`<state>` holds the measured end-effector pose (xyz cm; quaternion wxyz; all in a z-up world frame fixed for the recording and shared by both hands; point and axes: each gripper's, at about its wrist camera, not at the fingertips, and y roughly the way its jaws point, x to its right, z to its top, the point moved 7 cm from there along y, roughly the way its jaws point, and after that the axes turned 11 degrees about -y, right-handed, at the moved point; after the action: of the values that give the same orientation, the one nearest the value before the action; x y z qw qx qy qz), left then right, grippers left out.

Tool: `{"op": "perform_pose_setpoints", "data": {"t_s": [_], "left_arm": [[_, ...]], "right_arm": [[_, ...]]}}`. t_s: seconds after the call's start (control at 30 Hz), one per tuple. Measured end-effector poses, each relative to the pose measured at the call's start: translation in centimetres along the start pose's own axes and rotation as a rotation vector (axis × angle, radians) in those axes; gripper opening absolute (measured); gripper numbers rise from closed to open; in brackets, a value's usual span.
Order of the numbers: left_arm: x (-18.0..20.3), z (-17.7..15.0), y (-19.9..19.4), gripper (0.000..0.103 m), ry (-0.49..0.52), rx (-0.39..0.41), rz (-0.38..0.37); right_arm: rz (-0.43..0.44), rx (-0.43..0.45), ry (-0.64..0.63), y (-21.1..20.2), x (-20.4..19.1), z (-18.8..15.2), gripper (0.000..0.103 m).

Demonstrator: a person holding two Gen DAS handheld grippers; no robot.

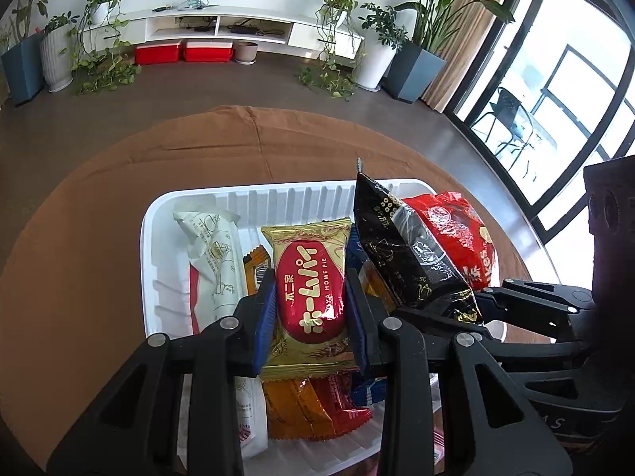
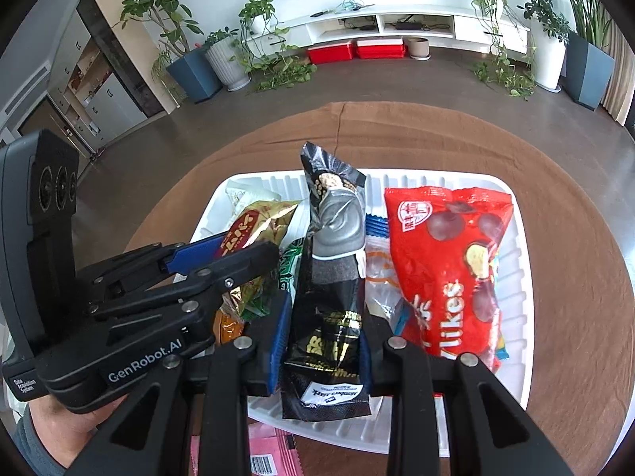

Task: Organize snacks
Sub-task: 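Lower both packets into the white tray and open both tools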

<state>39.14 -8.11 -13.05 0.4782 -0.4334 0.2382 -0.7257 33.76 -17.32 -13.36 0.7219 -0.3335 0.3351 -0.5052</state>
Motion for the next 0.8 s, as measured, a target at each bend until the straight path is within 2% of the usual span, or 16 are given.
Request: {"op": "perform_pose_setpoints", "data": {"t_s": [0.23, 0.63, 0.8], "left_arm": [[0.0, 0.0, 0.5, 0.032, -0.007, -0.007, 0.001], [-0.5, -0.4, -0.3, 0.042, -0.020, 0.008, -0.007], [-1.1, -0.7, -1.6, 0.043, -0.033, 0.024, -0.021]], "right_arm": [[0.008, -0.012, 0.022, 0.7, 0.8, 0.1, 0.033], [0.023, 0.002, 0.052, 0.7, 1.6, 0.2, 0.034], [0.032, 0.019, 0.072, 0.2, 2.0, 0.3, 0.048]]}}
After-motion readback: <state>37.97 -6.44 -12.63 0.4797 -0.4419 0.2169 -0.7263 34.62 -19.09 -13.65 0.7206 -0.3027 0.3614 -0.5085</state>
